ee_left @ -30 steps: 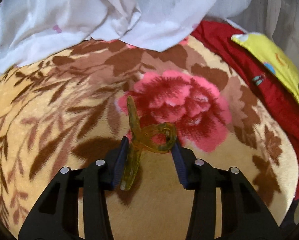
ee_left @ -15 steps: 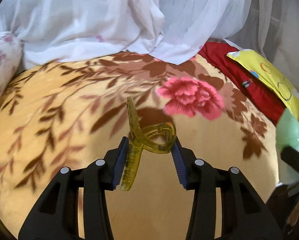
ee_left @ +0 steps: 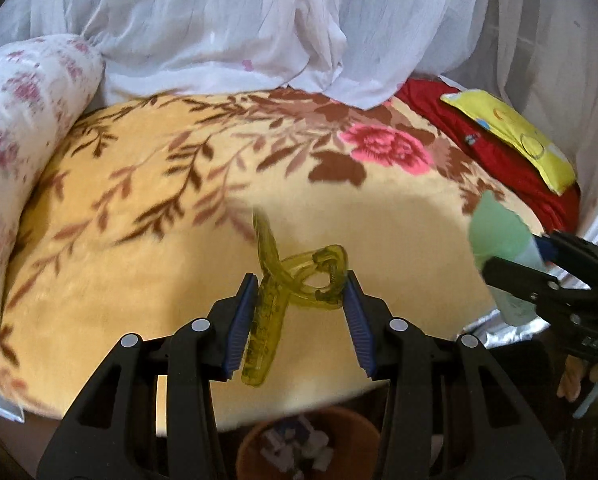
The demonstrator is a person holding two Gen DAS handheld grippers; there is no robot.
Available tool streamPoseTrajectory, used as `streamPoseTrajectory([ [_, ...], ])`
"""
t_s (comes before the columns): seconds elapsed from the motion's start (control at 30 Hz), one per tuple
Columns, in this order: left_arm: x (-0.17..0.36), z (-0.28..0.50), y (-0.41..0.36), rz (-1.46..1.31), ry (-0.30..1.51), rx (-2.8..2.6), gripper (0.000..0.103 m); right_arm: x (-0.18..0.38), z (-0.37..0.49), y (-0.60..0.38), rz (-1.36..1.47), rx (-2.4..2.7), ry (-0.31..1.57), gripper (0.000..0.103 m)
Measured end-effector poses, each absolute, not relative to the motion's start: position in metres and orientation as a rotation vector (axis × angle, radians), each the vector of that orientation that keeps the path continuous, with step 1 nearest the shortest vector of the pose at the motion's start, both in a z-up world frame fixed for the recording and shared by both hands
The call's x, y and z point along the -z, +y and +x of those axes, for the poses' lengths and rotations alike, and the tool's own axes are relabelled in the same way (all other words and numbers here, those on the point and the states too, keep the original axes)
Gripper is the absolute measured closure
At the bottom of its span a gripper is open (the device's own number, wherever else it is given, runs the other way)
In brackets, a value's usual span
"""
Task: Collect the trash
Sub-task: 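Carry the clip and jar over the orange bin and open both tools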
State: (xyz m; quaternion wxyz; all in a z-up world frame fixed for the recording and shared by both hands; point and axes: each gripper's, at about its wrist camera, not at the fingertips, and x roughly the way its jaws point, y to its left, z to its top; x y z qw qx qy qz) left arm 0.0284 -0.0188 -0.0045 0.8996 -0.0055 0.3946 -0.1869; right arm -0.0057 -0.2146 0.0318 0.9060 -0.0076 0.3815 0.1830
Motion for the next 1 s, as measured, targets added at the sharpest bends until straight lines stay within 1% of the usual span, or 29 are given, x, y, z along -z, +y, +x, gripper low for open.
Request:
streamPoseTrajectory([
  [0.17,0.019,-0.012,0.0,-0.03,0.845,0.395,0.061,-0.019,-0.029,-0.188,-0.05,-0.457,0.843,0.054],
  [0.57,0.074,-0.082,0.02,-0.041,1.007,0.444,0.062,0.049,-0.077,-0.147,-0.068,-0.556,1.074,0.054],
  [0.8,0.102,-0.097,0.025,-0.052,1.092,0.453,0.062,0.078,-0.088,-0.136,-0.084,-0.575,1.171,0.054],
  [1.0,0.108,-0.102,0.024,-0.051,1.109,0.462,0.062,0.094,-0.095,-0.132,-0.101,-0.572,1.22,0.054],
])
